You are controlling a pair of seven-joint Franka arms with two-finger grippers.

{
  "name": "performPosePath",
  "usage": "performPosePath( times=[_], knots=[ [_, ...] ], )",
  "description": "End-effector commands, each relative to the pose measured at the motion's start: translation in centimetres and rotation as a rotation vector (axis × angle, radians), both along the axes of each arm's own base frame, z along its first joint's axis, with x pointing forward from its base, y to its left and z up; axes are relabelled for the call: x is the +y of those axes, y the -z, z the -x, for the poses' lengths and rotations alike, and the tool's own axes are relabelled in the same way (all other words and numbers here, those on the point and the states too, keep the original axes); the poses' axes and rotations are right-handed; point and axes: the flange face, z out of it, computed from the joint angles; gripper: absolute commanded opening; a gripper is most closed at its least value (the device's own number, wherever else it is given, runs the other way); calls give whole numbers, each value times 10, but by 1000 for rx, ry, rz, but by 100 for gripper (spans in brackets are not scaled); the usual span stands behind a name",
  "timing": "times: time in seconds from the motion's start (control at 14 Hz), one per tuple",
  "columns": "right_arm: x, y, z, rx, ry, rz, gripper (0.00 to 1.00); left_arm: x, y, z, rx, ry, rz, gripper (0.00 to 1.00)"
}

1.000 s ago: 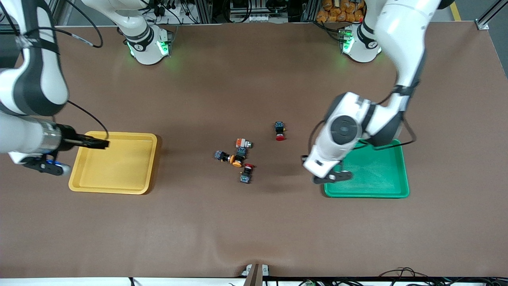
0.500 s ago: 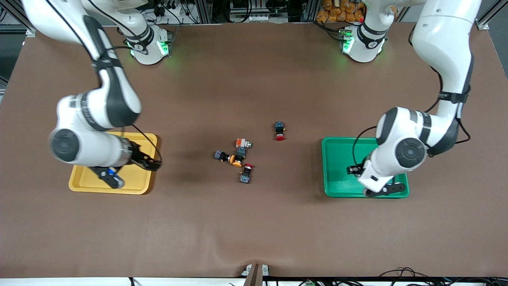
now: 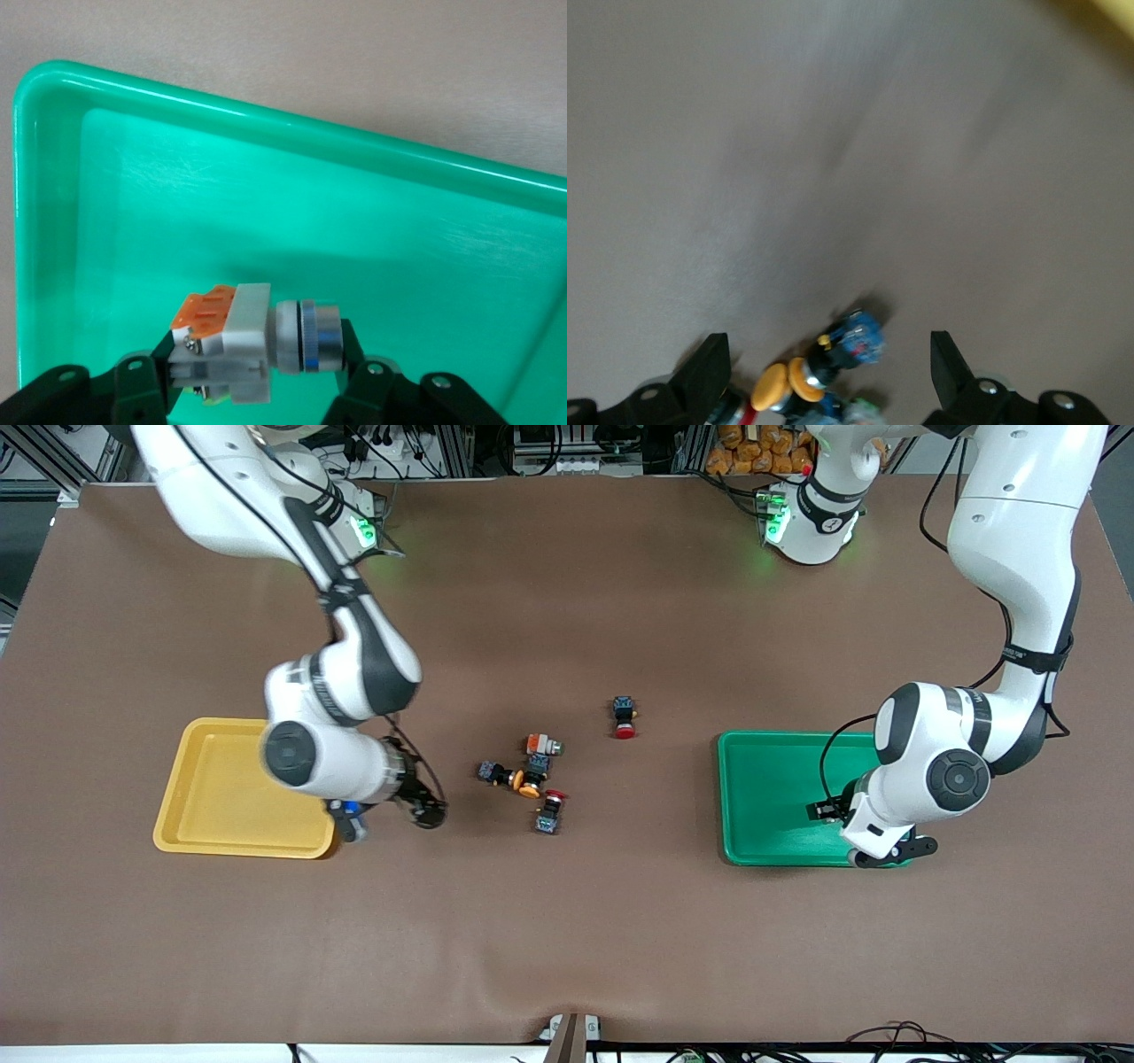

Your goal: Place green and yellow buttons in trays

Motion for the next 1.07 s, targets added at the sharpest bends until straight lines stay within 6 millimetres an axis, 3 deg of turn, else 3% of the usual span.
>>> performPosePath(
  times=[0.0,0.14,0.36,0.5,0.57,0.93,1.0],
  knots=[
    [22,29,-2,-21,110,-7,100,22,15,14,-29,18,-27,0],
    [46,47,10,-13,144,4,100,29,34,25,-54,20,-18,0],
    [64,69,33,38,173,38,100,30,36,27,-52,19,-18,0],
    [72,75,44,59,195,57,100,31,37,27,-49,16,-18,62],
    [77,77,47,64,201,60,100,31,37,27,-48,13,-18,100],
    [72,92,58,84,187,92,100,33,25,22,-68,10,-19,100],
    [71,93,57,84,184,92,91,31,18,21,-76,9,-20,100]
  ],
)
